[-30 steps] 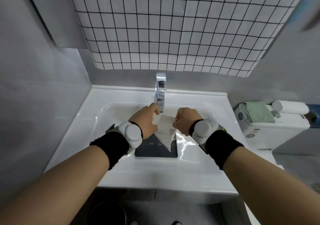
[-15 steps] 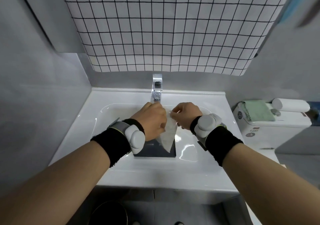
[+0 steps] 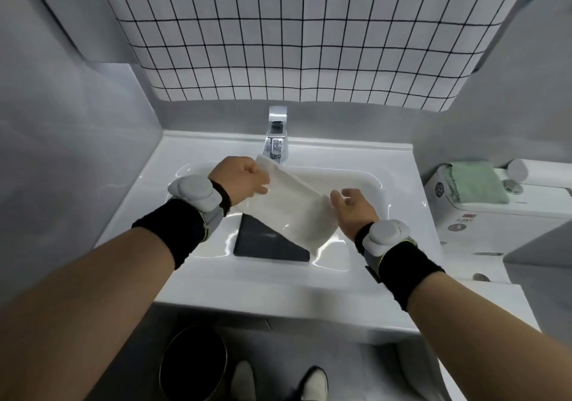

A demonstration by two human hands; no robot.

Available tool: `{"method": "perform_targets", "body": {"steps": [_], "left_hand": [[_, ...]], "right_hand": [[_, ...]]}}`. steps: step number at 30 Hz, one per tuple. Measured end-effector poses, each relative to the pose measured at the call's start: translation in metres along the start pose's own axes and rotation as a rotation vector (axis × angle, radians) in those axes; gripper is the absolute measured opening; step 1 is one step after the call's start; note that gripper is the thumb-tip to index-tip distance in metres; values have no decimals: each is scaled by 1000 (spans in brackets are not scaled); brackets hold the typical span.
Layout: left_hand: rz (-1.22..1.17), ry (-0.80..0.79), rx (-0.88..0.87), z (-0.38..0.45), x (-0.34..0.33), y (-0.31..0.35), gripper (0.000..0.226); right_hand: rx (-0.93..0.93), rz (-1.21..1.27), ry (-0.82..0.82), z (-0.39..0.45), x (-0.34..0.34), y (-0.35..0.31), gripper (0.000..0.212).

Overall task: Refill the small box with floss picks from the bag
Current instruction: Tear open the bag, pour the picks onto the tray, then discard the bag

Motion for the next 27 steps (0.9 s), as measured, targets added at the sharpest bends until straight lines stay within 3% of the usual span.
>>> {"method": "perform_targets", "body": {"steps": [4, 8, 11, 14, 18, 27], "left_hand": [[-257, 3, 80, -1, -2, -2, 7], [-368, 8, 128, 4, -4, -10, 20], [-449, 4, 176, 5, -6, -20, 21], [-464, 20, 224, 5, -8, -31, 21], [-457, 56, 263, 3, -14, -45, 17], [-451, 10, 460, 20, -34, -103, 12]], "right_hand": [[-97, 51, 18, 9, 2, 25, 63], [-131, 195, -81, 14, -10, 32, 58], [-121, 232, -112, 26, -21, 44, 31], [-116, 285, -102, 29, -24, 46, 14], [-114, 259, -81, 36, -26, 57, 24], [-70, 156, 58, 38, -16, 68, 14]]}}
Point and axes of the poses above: each hand's wrist, its own z-axis towards the middle knuckle, its own x-axis out of the back of the hand, y = z × x, the point moved 8 cm from there along z, towards the middle knuckle, and after that the axes turned 6 degrees about x, right-handed, at the moved point
